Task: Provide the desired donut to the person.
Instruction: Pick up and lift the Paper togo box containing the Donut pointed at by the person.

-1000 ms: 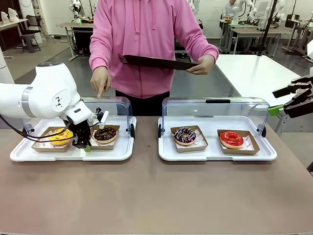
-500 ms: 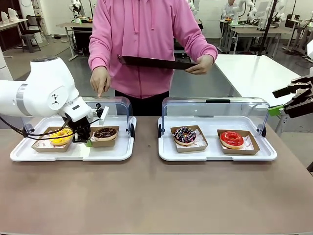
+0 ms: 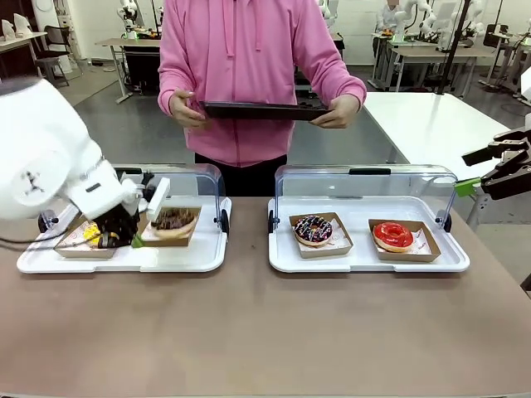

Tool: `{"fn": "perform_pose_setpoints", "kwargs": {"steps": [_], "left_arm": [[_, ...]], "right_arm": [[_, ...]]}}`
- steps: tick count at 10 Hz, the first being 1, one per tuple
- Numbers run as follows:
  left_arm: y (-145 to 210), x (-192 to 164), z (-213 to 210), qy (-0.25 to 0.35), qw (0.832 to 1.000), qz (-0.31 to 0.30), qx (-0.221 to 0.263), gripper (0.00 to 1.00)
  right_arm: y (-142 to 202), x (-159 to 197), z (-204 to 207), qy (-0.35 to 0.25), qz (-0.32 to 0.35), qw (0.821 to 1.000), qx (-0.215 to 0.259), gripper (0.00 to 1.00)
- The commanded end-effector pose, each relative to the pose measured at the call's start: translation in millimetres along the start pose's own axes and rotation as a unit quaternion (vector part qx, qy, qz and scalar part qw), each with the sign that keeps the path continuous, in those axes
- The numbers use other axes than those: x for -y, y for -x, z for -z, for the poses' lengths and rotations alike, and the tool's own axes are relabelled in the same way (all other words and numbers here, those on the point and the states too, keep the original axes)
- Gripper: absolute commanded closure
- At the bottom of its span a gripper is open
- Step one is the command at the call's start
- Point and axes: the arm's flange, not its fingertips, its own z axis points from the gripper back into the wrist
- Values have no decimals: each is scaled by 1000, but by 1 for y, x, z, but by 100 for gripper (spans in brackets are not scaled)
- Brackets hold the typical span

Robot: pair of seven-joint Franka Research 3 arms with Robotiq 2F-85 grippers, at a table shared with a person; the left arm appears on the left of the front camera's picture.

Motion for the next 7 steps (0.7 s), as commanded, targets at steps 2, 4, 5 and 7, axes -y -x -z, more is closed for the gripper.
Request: {"fn": "perform_pose_setpoints", "kwargs": {"steps": [2,4,5,7], "left_arm": [[17,89,-66,-16,999,-7,34,100],[16,95,-112,-41,999,2,12,100],[16,89,-118,-16,1000,-5,-8,100],[2,46,-138,-26,1000,4,17,100]], "right_arm": [[-2,1,3,-2,7,1000,10,0],[-2,1,3,-2,7,1000,10,0],[-2,1,3,-2,7,1000,10,0],[-2,1,3,-2,7,1000,10,0]]}}
